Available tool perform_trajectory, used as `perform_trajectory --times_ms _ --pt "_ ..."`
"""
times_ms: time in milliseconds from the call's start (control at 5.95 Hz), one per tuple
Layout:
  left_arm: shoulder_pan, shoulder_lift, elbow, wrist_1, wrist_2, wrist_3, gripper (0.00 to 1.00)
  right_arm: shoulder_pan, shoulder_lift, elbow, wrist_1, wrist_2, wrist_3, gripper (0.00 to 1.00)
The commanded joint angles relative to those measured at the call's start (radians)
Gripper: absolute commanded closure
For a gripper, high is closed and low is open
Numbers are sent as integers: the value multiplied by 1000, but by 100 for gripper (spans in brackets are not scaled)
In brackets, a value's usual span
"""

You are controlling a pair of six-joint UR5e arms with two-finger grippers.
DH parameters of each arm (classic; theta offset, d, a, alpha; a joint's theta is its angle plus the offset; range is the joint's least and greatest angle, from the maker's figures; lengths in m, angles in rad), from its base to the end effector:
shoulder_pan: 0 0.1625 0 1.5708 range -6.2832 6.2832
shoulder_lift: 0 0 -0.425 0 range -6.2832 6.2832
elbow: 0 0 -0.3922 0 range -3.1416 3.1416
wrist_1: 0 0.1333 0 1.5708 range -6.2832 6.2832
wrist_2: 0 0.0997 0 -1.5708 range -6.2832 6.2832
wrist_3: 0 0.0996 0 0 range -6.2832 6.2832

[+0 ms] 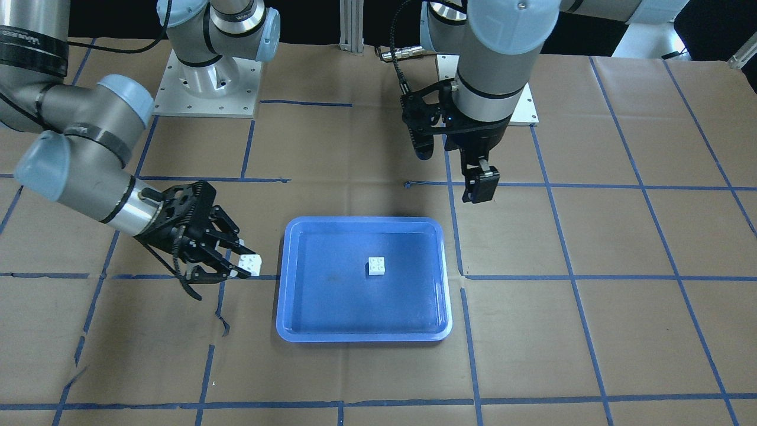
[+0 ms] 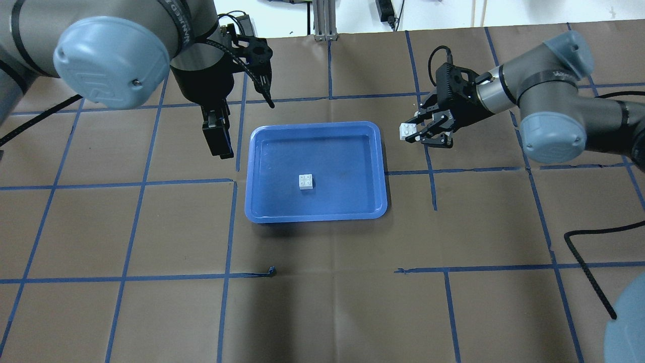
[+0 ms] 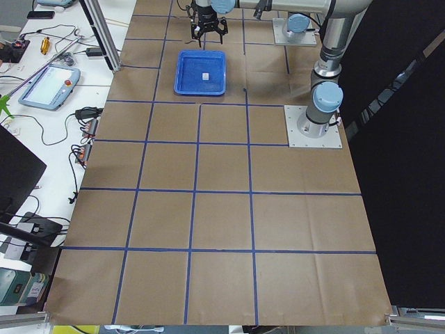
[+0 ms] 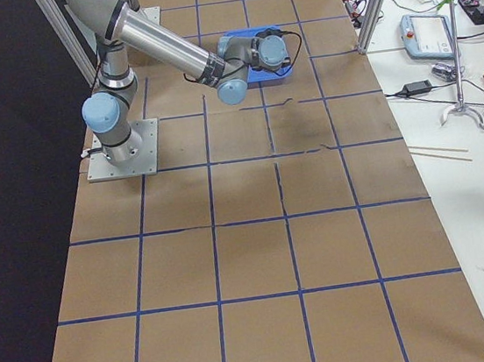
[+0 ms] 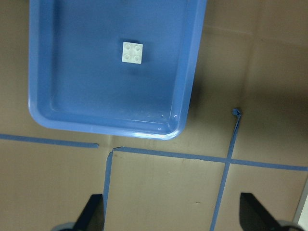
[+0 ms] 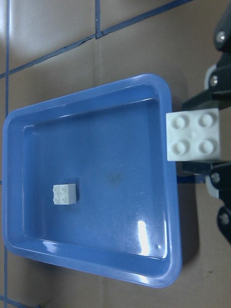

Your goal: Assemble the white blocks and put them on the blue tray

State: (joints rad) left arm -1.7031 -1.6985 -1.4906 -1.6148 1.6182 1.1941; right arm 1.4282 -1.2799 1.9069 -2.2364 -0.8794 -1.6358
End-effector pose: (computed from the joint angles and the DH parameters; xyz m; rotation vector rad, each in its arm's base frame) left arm -0.1982 -0.5144 0.4572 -1.9309 -2.4660 -0.1613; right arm 0.1178 -0.5645 0.2667 -1.7999 1.9183 -0.7677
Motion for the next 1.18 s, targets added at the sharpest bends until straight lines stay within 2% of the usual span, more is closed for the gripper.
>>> perform_trajectory --times_ms 0,336,504,672,1008 --pt "117 92 -13 -2 -41 -125 3 151 23 29 -220 -7 243 83" --pt "114 122 -19 21 -31 -511 1 236 77 29 -336 -13 377 83" --pt "117 114 -22 77 -32 -695 1 261 108 32 -392 -13 414 82" --pt "118 112 -22 122 -31 -896 1 264 129 52 -400 -15 404 82" --pt "115 126 -22 125 -26 -1206 1 264 161 104 -509 -15 383 82"
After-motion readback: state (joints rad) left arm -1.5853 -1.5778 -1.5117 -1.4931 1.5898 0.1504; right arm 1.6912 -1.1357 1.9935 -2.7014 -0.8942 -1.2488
